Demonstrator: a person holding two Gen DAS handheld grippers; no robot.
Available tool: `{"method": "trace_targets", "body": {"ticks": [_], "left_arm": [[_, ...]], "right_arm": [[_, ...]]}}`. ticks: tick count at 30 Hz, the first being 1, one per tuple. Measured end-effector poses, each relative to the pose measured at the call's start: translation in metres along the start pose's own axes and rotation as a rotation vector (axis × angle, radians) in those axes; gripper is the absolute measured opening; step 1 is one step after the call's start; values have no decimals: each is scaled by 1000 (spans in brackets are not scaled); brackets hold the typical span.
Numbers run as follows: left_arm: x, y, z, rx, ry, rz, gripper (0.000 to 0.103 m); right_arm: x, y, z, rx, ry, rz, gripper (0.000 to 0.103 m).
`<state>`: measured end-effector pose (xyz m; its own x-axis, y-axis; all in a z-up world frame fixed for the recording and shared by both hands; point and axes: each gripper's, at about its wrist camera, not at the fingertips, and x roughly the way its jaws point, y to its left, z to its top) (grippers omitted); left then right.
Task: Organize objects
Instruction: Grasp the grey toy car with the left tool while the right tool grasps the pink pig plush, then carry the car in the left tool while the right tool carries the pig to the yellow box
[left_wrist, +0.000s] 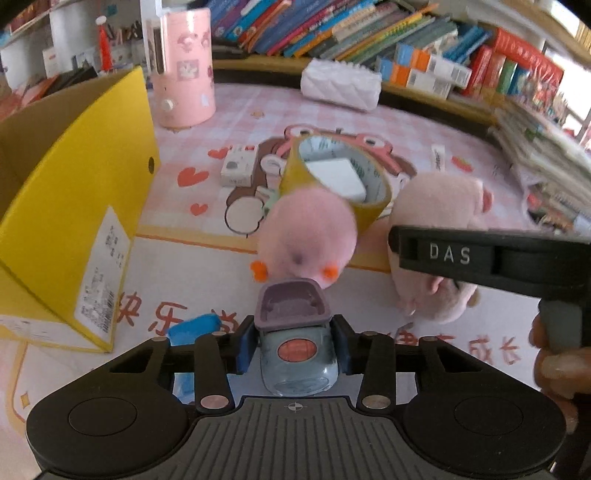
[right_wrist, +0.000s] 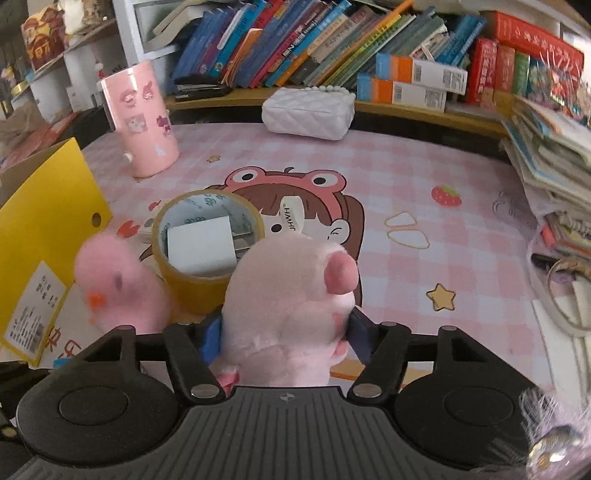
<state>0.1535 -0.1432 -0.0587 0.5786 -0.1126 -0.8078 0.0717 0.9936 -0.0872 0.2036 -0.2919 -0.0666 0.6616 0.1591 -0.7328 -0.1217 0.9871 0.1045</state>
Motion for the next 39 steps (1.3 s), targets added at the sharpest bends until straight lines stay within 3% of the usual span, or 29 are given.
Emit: {"method": "trace_targets", "body": {"ticks": [8,15,23,39], "left_arm": [[-46,12,-3,-29,-147,-61,41],[-70,33,-14,-35,-190,-116,41],[-99,79,-38,-29,-208,-140,41],[-156,201,-88,-119,-214,-67,41]], "right_arm": [[-47,-6,-6,63,-87,-56,61],[-85,5,-28,126,-103,-104,61],[-113,64,-56,94,-109,-100,61],[-139,201,-96,25,-80,-9,62]]}}
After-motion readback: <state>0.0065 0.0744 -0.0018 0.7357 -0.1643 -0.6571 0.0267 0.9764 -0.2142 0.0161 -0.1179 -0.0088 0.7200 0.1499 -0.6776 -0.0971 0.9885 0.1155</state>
